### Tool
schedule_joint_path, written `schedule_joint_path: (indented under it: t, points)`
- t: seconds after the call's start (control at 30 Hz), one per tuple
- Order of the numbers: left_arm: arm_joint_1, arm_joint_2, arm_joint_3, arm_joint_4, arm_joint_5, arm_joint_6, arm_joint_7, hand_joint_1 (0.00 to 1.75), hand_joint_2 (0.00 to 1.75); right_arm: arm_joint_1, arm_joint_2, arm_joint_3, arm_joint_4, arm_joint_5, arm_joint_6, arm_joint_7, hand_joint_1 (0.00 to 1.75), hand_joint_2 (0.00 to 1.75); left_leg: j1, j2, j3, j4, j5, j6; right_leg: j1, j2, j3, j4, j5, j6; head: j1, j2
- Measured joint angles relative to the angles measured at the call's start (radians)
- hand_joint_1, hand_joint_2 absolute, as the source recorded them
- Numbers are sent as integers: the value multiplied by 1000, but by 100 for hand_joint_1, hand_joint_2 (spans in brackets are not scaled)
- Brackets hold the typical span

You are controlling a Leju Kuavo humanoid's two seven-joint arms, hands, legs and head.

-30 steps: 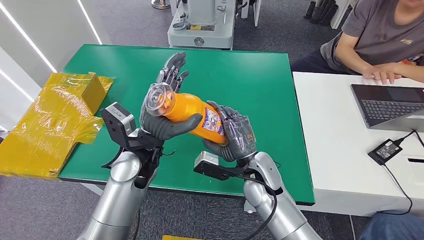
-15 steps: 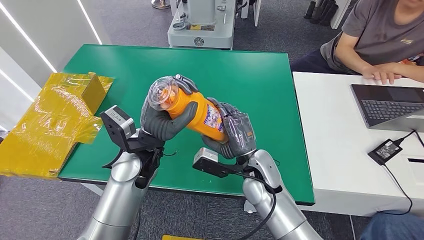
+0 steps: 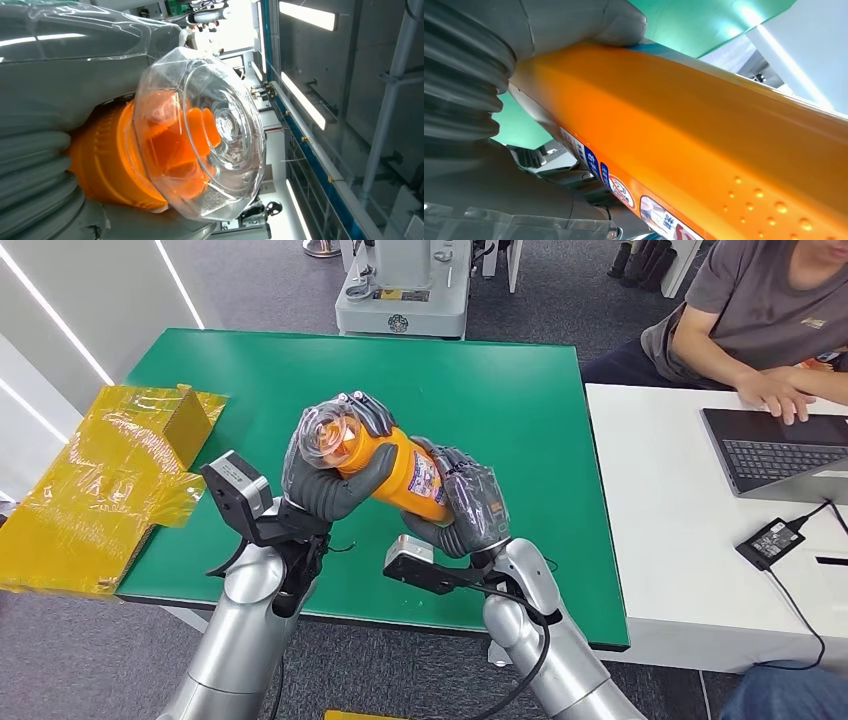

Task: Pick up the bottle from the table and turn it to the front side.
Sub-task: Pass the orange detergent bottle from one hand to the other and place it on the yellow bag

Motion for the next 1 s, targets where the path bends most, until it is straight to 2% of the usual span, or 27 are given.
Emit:
schedule_joint_path:
  t: [0.07,0.1,0.43,0.7,0.8,1.0]
  points:
    - [0,0,0,0,-2,0,0,175,175,1,0,-2,-4,-2,-1,2,15,175,0,0,0,0,0,0,0,0,0,0,0,0,0,0]
    - [1,0,0,0,-4,1,0,175,175,2,0,-3,-8,-2,-2,5,0,175,0,0,0,0,0,0,0,0,0,0,0,0,0,0]
    - [4,1,0,0,-14,14,3,175,175,33,0,-1,-60,-17,-32,36,0,175,0,0,0,0,0,0,0,0,0,0,0,0,0,0]
    - [7,2,5,0,-11,28,3,175,175,60,0,-2,-118,-86,-57,3,0,175,0,0,0,0,0,0,0,0,0,0,0,0,0,0]
    - [13,2,7,0,-11,38,4,175,175,78,0,-3,-162,-162,-89,-49,0,175,0,0,0,0,0,0,0,0,0,0,0,0,0,0]
    - [36,7,19,-6,-10,64,6,175,175,139,2,-8,-335,-437,-200,-157,0,175,0,0,0,0,0,0,0,0,0,0,0,0,0,0]
